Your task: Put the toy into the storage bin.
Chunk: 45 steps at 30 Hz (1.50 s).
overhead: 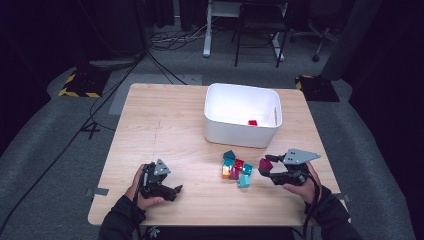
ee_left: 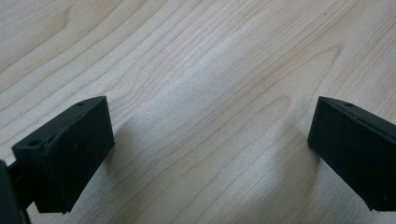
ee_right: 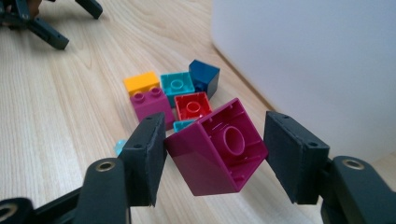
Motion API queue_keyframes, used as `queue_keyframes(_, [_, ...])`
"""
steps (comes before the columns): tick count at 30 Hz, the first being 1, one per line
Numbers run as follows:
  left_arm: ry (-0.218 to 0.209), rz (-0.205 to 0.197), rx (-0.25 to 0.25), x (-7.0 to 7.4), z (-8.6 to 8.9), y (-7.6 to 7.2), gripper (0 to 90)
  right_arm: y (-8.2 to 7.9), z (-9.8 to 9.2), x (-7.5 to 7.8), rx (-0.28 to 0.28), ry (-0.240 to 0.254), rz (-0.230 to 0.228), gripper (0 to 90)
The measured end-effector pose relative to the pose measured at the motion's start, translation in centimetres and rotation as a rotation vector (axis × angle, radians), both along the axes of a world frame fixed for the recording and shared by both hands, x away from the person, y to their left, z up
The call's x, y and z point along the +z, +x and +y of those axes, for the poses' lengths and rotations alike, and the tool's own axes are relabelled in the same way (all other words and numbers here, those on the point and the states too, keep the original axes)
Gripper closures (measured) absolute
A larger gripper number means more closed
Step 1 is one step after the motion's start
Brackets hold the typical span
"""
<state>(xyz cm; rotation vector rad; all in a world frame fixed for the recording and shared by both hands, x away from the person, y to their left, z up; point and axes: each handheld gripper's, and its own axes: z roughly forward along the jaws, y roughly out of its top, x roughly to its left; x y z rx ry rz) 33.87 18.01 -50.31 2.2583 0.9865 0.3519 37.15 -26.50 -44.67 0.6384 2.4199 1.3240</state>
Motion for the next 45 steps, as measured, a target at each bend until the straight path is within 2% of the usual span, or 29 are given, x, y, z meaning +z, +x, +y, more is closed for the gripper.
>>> queue_keyframes(9, [0.0, 0.003, -0.001, 0.0, 0.0, 0.0, 0.5, 0.6, -0.1, 2.0, -0.012, 0.015, -0.031, 40.8])
queue_keyframes(12, [-0.001, 0.002, 0.001, 0.0, 0.0, 0.0, 0.5, 0.8, -0.1, 3.3, -0.021, 0.014, -0.051, 40.8])
queue_keyframes(15, [0.0, 0.001, 0.002, 0.0, 0.0, 0.0, 0.5, 0.9, -0.2, 3.9, -0.028, 0.017, -0.062, 40.8])
queue_keyframes(16, [-0.004, 0.001, 0.005, 0.0, 0.0, 0.0, 0.5, 1.0, -0.2, 4.4, -0.033, 0.03, -0.062, 40.8])
queue_keyframes(17, [-0.005, -0.002, 0.001, 0.0, 0.0, 0.0, 0.4, 1.2, -0.3, 4.7, -0.037, 0.025, -0.075, 40.8])
queue_keyframes(21, [-0.006, -0.003, 0.0, 0.0, 0.0, 0.0, 0.4, 1.3, -0.3, 5.5, -0.045, 0.041, -0.079, 40.8])
queue_keyframes(22, [-0.006, -0.004, 0.002, 0.0, 0.0, 0.1, 0.4, 1.4, -0.5, 6.0, -0.044, 0.032, -0.095, 40.8])
queue_keyframes(31, [-0.005, -0.003, 0.005, 0.0, -0.1, 0.0, 0.3, 1.7, -0.7, 7.7, -0.071, 0.064, -0.134, 40.8])
queue_keyframes(38, [-0.013, 0.007, 0.002, -0.1, -0.1, 0.0, 0.3, 2.0, -0.4, 9.2, -0.086, 0.063, -0.167, 40.8])
queue_keyframes(40, [-0.011, 0.004, 0.002, -0.1, -0.1, 0.0, 0.3, 2.4, -0.4, 10.2, -0.094, 0.081, -0.181, 40.8])
queue_keyframes(45, [-0.014, 0.007, 0.002, -0.1, -0.1, 0.0, 0.3, 3.2, -0.4, 11.3, -0.107, 0.085, -0.195, 40.8])
